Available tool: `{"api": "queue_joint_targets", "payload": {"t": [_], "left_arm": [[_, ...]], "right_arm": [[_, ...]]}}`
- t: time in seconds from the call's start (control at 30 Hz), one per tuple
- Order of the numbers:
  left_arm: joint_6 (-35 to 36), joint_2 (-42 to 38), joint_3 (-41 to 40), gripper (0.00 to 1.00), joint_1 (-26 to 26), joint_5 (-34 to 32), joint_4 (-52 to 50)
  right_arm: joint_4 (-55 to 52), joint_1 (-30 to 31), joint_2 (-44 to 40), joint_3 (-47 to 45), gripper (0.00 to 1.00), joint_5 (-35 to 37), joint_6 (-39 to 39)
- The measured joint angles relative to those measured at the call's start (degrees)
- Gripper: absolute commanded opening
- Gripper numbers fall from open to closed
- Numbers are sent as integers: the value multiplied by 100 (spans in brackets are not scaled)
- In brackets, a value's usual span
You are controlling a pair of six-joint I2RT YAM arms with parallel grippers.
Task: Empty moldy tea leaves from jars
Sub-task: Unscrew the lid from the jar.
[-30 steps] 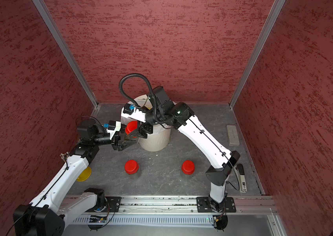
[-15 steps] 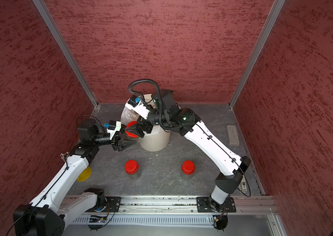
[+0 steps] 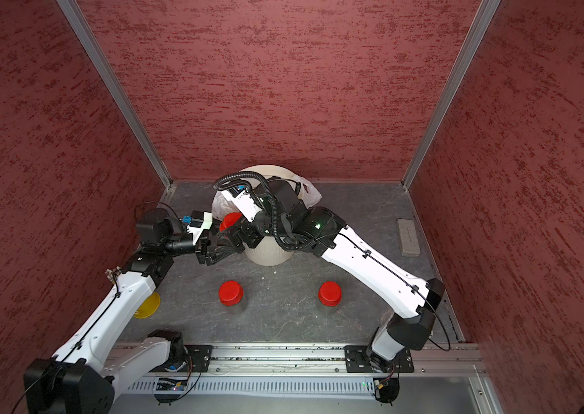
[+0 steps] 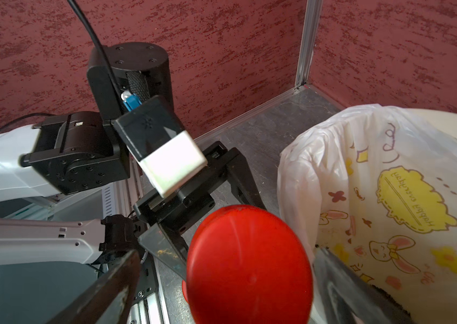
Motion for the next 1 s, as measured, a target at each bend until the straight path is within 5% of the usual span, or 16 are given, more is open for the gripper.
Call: {"api": "queue_joint_targets", "payload": {"t": [1.0], "left_arm": [[0,0,2,65,0,4,2]], "right_arm": [[155,42,39,-92,94,326,247]]}}
